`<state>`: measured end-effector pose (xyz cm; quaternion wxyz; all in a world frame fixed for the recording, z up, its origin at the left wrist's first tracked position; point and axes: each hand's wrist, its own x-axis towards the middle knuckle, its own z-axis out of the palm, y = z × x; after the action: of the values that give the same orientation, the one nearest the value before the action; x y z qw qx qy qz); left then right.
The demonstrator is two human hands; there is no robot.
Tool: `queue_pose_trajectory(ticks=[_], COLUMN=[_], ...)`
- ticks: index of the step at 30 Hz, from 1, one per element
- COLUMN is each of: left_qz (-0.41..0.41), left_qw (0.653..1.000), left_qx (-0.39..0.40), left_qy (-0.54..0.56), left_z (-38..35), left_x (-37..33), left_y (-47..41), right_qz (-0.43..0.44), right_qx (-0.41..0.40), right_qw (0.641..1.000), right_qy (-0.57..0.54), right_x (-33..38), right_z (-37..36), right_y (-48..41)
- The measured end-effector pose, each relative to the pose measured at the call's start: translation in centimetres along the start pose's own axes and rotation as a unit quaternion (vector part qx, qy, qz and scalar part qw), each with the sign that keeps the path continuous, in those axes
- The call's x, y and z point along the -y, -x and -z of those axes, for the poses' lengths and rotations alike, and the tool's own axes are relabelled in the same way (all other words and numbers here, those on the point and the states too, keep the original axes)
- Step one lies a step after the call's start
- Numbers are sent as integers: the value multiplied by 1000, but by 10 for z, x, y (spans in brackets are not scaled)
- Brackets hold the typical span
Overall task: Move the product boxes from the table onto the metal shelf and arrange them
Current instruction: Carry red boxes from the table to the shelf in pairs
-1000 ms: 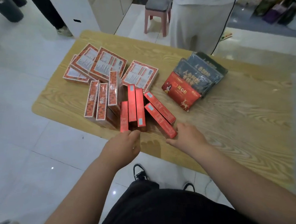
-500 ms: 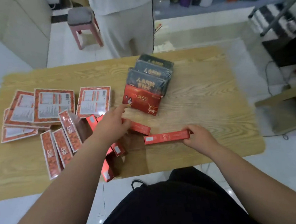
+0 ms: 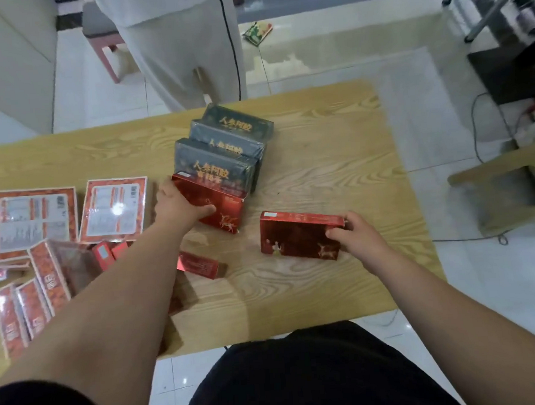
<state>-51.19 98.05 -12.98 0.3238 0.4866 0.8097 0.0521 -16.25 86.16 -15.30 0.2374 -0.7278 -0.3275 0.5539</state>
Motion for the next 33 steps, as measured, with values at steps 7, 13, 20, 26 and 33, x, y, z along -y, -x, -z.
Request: queue_pose_trajectory(ticks=[7,13,20,26,33], left_qz=[29,47,43,41,88], left_qw=[999,998,980,940,862], left_qx=[-22,-30,-48,-20,-89], left_qy=[-34,-6,190,339,492], left_z=[-25,-45,-51,-34,-6], left_x=[-20,-26,-34,-9,82], left_y=[16,40,84,153,240], right_qz=[-28,-40,-41,-10,47], right_qx=[34,54,31,68,132], right_qw=[994,991,986,987,988], right_qy=[-97,-117,-159,-145,-62], right_x=[-7,-5,1,22,64], right_z=[20,37,63,68,11], right_y=[-36,-54,-63,-53,5])
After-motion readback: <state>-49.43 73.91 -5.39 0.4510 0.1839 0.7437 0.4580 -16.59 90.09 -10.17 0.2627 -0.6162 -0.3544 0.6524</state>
